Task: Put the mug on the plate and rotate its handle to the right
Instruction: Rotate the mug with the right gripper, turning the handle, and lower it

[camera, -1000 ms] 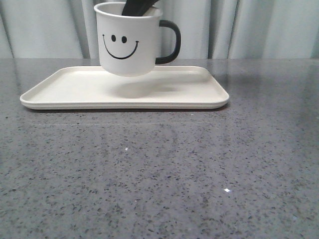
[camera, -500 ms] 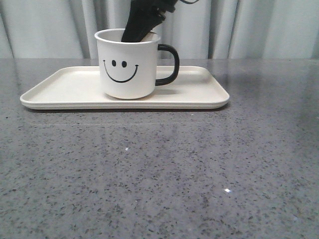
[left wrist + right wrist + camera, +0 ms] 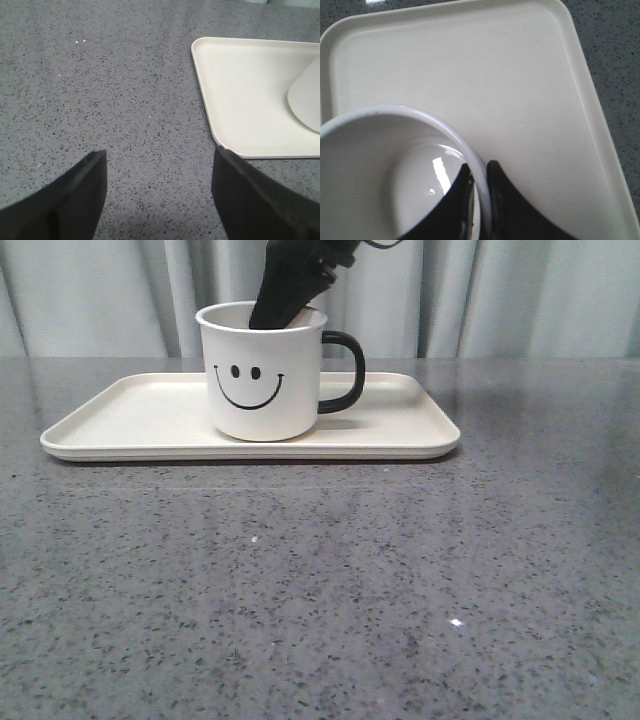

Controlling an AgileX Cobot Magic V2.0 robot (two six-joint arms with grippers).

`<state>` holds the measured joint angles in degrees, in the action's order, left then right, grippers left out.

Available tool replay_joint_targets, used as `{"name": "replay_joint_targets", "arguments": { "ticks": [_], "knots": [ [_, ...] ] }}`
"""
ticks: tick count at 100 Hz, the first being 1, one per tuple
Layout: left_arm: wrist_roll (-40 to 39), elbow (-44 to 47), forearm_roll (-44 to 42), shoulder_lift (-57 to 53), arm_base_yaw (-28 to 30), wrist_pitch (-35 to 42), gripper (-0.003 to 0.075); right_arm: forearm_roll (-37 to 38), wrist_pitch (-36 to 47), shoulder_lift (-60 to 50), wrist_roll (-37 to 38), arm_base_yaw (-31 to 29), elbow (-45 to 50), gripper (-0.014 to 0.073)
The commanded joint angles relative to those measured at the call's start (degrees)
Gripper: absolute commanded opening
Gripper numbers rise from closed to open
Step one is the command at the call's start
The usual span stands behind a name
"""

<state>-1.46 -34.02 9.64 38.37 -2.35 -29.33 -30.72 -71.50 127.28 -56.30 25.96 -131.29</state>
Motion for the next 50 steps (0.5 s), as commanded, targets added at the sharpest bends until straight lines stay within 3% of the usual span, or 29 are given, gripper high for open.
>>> {"name": "replay_joint_targets", "arguments": {
  "ticks": [1, 38, 50],
  "knots": [
    [-0.09, -1.56, 0.45, -0.12, 0.1, 4.01, 0.0439, -1.64, -5.03, -3.82, -0.54, 0.1, -1.05, -0.0061],
    [-0.09, -1.56, 0.45, -0.12, 0.1, 4.01, 0.0439, -1.64, -5.03, -3.88, -0.78, 0.22, 1.25, -0.0058],
    [-0.09, -1.56, 0.45, -0.12, 0.1, 4.01, 0.0439, -1.64, -5.03, -4.04, -0.78, 0.22, 1.25, 0.0015]
  ]
}}
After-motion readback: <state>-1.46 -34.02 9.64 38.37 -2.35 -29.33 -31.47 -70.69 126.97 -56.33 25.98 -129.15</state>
